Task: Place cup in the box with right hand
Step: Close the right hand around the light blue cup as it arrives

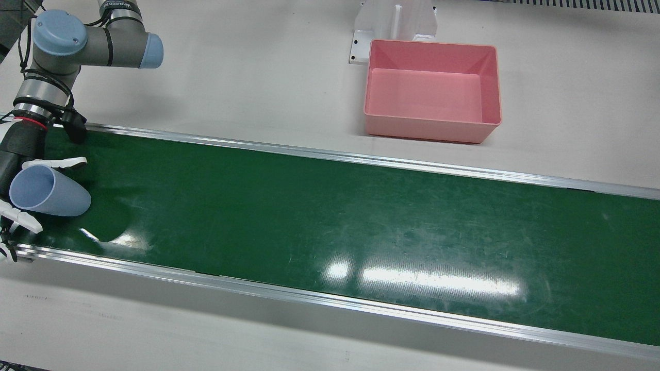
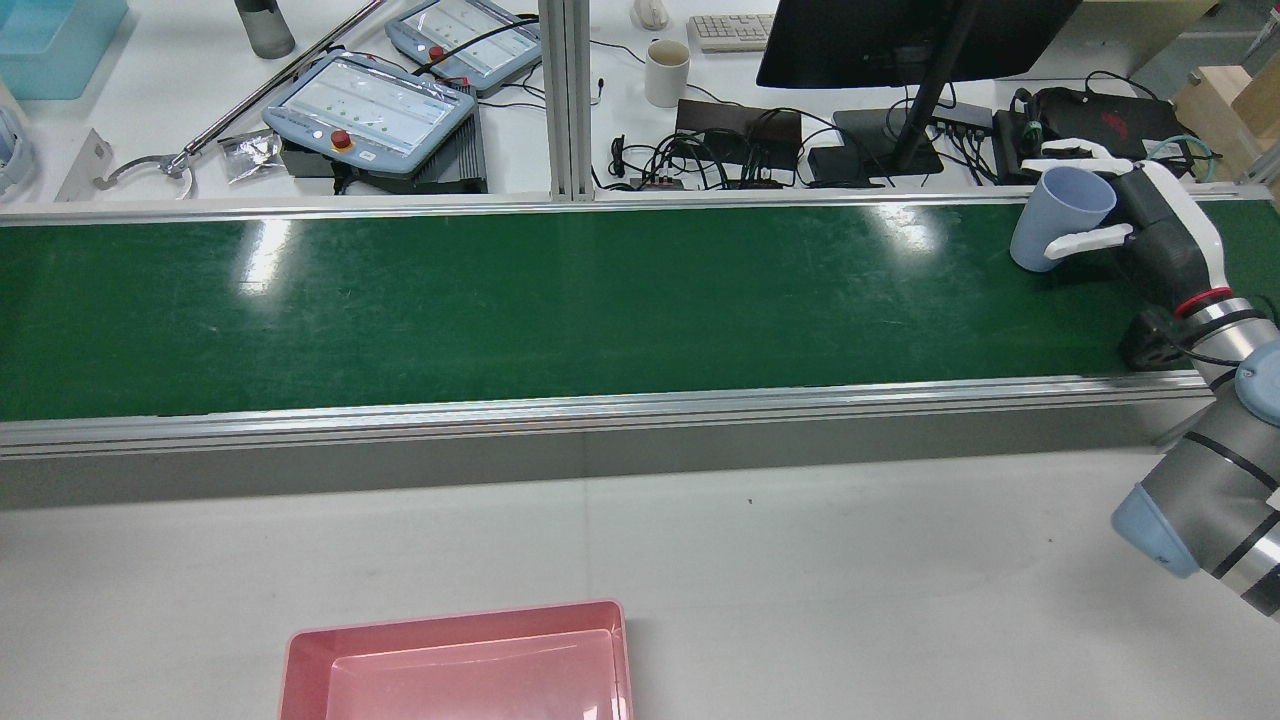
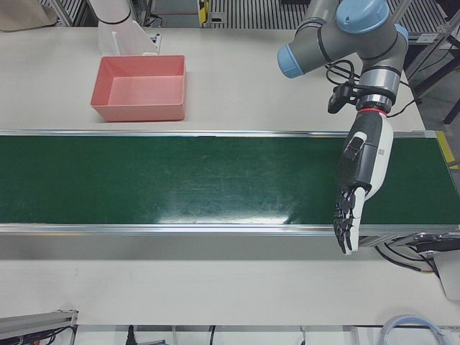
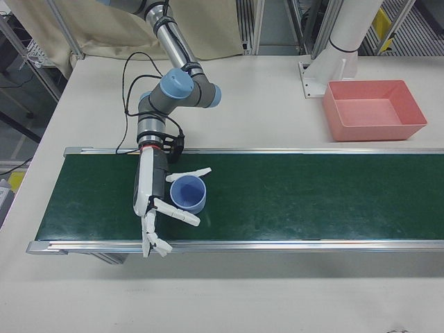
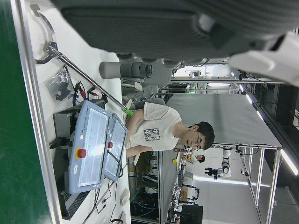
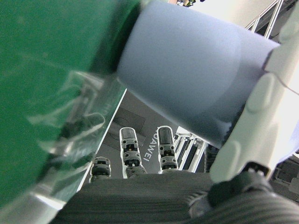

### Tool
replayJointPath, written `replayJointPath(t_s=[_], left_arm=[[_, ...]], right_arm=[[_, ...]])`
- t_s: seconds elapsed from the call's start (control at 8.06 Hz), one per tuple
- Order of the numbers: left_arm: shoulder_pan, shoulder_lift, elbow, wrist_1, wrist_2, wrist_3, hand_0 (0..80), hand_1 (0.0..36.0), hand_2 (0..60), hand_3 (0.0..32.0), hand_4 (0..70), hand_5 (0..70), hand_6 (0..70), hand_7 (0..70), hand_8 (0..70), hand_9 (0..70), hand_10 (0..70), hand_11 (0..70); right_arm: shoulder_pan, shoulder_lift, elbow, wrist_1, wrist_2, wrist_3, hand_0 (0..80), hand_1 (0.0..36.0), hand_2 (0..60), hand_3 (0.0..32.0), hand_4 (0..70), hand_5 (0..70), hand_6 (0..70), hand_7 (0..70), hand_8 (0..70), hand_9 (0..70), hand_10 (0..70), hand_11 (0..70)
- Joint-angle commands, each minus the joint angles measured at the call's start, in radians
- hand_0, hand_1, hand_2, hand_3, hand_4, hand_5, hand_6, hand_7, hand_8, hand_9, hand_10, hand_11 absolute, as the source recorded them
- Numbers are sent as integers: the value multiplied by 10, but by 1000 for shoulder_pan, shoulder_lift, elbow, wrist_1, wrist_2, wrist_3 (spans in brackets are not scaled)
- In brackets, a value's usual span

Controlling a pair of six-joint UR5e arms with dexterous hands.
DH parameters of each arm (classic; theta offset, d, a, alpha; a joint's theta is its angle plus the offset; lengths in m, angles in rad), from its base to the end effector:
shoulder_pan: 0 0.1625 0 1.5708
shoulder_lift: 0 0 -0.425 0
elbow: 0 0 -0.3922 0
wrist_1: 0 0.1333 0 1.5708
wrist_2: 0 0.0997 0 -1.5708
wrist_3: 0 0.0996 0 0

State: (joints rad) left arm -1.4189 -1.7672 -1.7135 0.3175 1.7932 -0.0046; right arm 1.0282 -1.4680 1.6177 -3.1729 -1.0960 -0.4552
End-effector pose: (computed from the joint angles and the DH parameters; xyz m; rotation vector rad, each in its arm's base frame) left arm -0.0265 -0.5626 0.5464 -0.3861 2.0395 -1.9969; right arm -0.1211 -0.5472 0.6153 0.3561 -2.1003 1.8654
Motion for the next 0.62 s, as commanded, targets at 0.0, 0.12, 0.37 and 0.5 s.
replayJointPath(t_s=[0.0, 0.12, 0.37, 0.5], left_arm=[[0, -1, 0, 0, 0, 0, 0, 0, 0, 0, 0, 0, 0, 0, 0, 0, 0, 0], [0, 0, 0, 0, 0, 0, 0, 0, 0, 0, 0, 0, 0, 0, 0, 0, 0, 0], [0, 0, 0, 0, 0, 0, 0, 0, 0, 0, 0, 0, 0, 0, 0, 0, 0, 0], [0, 0, 2, 0, 0, 0, 0, 0, 0, 0, 0, 0, 0, 0, 0, 0, 0, 0]], right_arm=[[15, 15, 11, -89, 2, -11, 527, 54, 0, 104, 487, 64, 121, 610, 222, 342, 150, 222], [50, 12, 33, -100, 2, -20, 579, 92, 0, 0, 700, 91, 241, 700, 354, 561, 292, 423], [105, 6, 94, -99, 1, -62, 800, 360, 326, 0, 700, 285, 552, 700, 700, 700, 700, 700], [136, 5, 123, -99, -1, -72, 800, 360, 600, 0, 700, 308, 588, 700, 700, 700, 700, 700]])
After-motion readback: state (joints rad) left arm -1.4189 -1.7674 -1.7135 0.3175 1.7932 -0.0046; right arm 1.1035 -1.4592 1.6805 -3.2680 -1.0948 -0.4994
